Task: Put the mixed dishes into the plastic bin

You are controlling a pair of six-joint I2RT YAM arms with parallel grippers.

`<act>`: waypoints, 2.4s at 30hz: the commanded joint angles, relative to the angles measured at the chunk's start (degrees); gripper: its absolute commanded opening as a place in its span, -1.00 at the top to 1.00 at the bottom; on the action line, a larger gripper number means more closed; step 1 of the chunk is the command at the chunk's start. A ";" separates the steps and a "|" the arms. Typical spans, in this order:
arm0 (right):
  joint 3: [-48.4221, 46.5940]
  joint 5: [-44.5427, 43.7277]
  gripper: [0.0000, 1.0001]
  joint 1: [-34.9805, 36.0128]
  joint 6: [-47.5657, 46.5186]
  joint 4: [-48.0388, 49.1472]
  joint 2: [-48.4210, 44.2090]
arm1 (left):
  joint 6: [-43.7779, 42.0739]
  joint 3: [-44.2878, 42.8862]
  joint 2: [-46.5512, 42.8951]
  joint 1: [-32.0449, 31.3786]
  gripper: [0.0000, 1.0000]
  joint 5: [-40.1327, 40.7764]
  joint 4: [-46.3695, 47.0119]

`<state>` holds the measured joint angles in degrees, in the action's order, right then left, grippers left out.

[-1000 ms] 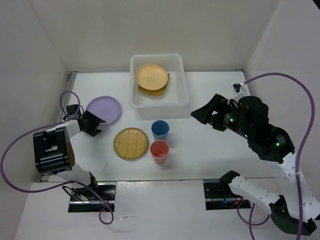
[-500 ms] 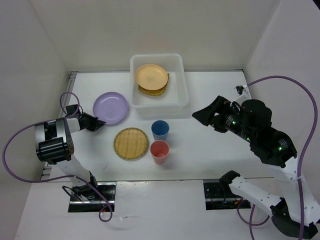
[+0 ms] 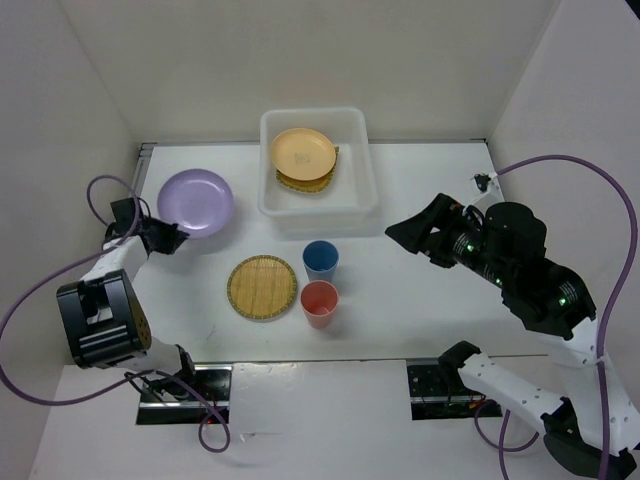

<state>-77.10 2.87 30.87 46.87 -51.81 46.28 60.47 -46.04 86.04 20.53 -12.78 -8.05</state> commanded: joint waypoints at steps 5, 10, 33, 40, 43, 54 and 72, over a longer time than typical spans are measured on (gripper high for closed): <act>2.21 0.47 -0.64 -0.29 0.33 3.65 -1.10 | 1.42 -14.67 -6.59 -3.37 1.00 -2.60 -0.47; 4.94 1.78 -0.64 -0.29 1.38 6.19 -1.11 | 0.09 -24.17 -3.17 -10.85 1.00 -1.39 -0.47; 10.57 4.24 -0.64 -0.29 5.16 10.15 -4.01 | -5.97 -75.05 40.93 -33.71 1.00 16.55 -19.88; 11.71 4.24 -0.64 -0.29 5.69 10.15 -4.09 | -6.58 -102.45 56.06 -36.09 0.89 20.06 -32.88; 11.71 3.55 -0.64 -0.29 5.69 9.62 -5.14 | -6.59 -123.56 65.90 -36.70 0.83 21.21 -45.33; 12.32 3.54 -0.64 -0.29 6.21 9.10 -5.15 | -5.36 -131.33 71.02 -34.95 0.05 19.37 -48.20; 18.92 0.55 -0.64 -0.81 0.86 16.21 -0.23 | -19.85 -133.52 30.60 -33.72 -0.30 15.07 -66.36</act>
<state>-58.74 5.10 30.33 50.43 -41.04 44.16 46.11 -178.08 121.84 -13.72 4.32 -66.65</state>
